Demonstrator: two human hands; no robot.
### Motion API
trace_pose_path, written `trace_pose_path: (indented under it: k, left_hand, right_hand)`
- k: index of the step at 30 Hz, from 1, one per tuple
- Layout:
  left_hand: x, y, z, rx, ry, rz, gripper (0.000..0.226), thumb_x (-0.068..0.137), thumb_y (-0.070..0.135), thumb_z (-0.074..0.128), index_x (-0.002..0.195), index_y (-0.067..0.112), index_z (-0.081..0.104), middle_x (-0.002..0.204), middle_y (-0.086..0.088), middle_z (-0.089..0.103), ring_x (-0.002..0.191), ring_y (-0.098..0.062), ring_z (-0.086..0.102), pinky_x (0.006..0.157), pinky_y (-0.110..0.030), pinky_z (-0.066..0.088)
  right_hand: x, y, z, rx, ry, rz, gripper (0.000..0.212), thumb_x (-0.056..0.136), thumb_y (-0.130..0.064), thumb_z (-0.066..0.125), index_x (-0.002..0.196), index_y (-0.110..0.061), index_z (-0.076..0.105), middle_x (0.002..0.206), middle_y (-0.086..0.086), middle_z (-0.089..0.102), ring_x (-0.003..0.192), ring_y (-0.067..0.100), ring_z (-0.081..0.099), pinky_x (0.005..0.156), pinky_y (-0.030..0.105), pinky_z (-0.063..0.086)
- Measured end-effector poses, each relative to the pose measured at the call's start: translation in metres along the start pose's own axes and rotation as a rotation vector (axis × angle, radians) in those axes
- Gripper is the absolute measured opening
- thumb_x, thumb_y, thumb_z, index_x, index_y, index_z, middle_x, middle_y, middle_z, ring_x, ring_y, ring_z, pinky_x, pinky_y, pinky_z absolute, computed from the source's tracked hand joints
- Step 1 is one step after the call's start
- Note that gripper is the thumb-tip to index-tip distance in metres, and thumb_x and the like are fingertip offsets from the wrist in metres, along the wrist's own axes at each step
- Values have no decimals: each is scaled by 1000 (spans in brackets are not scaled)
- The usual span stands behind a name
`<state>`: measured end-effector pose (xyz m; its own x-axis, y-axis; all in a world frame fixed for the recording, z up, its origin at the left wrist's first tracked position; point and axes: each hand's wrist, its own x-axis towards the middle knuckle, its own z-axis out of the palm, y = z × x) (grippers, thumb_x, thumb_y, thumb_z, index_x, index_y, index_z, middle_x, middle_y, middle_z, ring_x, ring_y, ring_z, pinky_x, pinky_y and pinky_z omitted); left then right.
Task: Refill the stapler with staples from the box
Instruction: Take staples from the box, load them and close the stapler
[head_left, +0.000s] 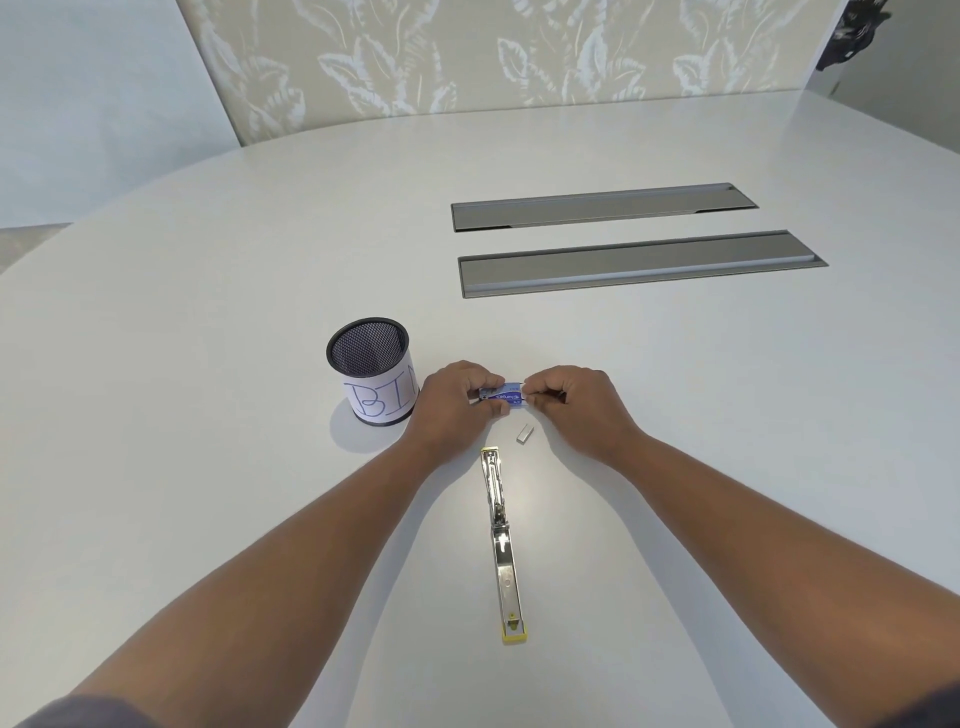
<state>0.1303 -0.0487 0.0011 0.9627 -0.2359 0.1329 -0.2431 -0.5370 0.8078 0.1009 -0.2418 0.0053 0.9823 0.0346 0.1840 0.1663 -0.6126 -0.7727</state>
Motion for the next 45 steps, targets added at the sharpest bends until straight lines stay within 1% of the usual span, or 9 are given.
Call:
trace_pose_path:
  k: [6,11,15,18,21,26,33,39,45]
  left_hand:
    - [0,-1,0,-21,3,-4,33,75,12,84,107,14,77,102,4,67,96,-16,67,93,-29,52]
    - [0,-1,0,-26,20,-1,30,75,11,84,104,14,79,98,6,68,91,-14,66,84,-13,47]
    - [-1,-1,1,-52,25,-8,25,73,11,85,97,18,80,94,6,71,90,-18,68,87,-32,54]
    - [-2,-1,2,-80,25,-19,24,73,10,86,94,20,80,92,6,72,90,-20,69,89,-40,55]
    - [-2,0,2,-112,29,-47,26,72,11,87,88,29,78,92,3,75,87,-21,71,88,-43,56]
    - [-3,3,2,-168,50,-99,23,71,12,88,83,29,77,89,-6,77,86,-29,71,86,-44,57]
    - [-5,5,4,-177,60,-116,23,72,10,86,90,23,79,91,-4,78,90,-28,72,90,-40,55]
    - [-4,5,4,-196,74,-161,28,69,10,89,95,16,79,90,1,76,89,-24,73,88,-35,57]
    - [-3,6,3,-186,66,-152,29,68,10,90,95,14,79,92,-2,76,82,-20,71,86,-32,56]
  right_hand:
    - [-1,4,2,-73,-10,-100,15,91,0,65,98,-5,77,99,9,77,92,26,68,87,36,51]
    - [0,5,4,-92,-9,-140,13,89,2,65,93,-2,76,93,13,76,87,29,67,83,38,49]
    - [0,5,4,-54,-24,-74,12,89,-1,65,90,-3,76,91,16,75,87,32,67,82,42,51]
    - [1,4,5,-16,-27,-10,11,89,-7,69,92,-11,78,85,7,76,73,15,63,70,32,51]
    - [3,1,6,68,-13,63,8,86,-10,72,90,-17,73,82,-3,77,67,3,61,67,18,47]
    - [3,-7,3,124,-39,139,14,92,-6,62,95,-18,68,91,-5,78,74,2,65,65,9,42]
    - [-12,-8,11,176,87,212,9,94,-15,59,91,-22,61,76,0,75,48,3,44,52,18,37]
    - [-13,-12,13,161,88,222,10,92,-14,59,88,-23,60,73,2,74,57,11,52,60,29,43]
    - [-13,-10,14,191,78,218,11,94,-16,62,85,-23,59,71,3,74,56,12,53,60,29,44]
